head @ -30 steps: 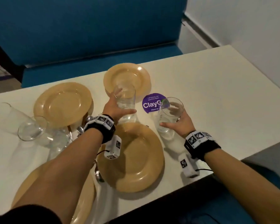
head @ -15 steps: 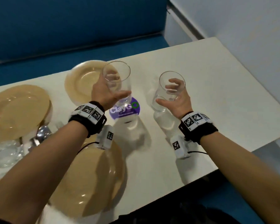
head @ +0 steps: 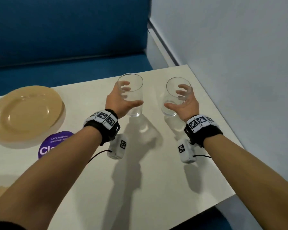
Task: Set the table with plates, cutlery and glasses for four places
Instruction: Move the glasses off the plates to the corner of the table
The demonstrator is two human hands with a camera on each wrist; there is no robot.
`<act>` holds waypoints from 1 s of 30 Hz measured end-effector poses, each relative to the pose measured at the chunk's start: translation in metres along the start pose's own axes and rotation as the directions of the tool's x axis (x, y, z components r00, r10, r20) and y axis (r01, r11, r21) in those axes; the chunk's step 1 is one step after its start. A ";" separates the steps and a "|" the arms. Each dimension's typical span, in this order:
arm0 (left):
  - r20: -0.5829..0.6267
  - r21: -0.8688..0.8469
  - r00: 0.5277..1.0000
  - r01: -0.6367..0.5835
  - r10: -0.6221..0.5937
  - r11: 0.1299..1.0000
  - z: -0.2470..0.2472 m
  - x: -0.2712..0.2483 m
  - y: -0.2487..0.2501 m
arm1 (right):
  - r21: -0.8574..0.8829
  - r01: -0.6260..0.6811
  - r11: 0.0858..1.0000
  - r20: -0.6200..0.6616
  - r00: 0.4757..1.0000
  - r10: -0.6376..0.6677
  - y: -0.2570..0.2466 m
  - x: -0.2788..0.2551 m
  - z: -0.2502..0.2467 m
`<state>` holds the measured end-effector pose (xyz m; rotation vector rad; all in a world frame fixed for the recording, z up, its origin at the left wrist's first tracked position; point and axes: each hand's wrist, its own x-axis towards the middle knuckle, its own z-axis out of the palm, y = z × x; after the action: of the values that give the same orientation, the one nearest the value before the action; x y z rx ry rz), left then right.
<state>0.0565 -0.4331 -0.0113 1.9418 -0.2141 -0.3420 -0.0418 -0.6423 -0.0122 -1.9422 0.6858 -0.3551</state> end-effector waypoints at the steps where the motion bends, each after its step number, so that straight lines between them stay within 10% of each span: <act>1: 0.008 0.004 1.000 0.003 -0.003 1.000 0.011 0.006 0.002 | 0.006 -0.013 1.000 -0.007 1.000 0.013 0.006 0.009 -0.004; 30: -0.076 0.047 0.996 0.049 -0.046 0.998 0.168 0.090 0.049 | 0.111 -0.057 0.992 0.147 0.988 0.040 0.054 0.154 -0.051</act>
<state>0.0857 -0.6255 -0.0388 2.0064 -0.1281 -0.2968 0.0381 -0.7902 -0.0449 -1.8187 0.6036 -0.2164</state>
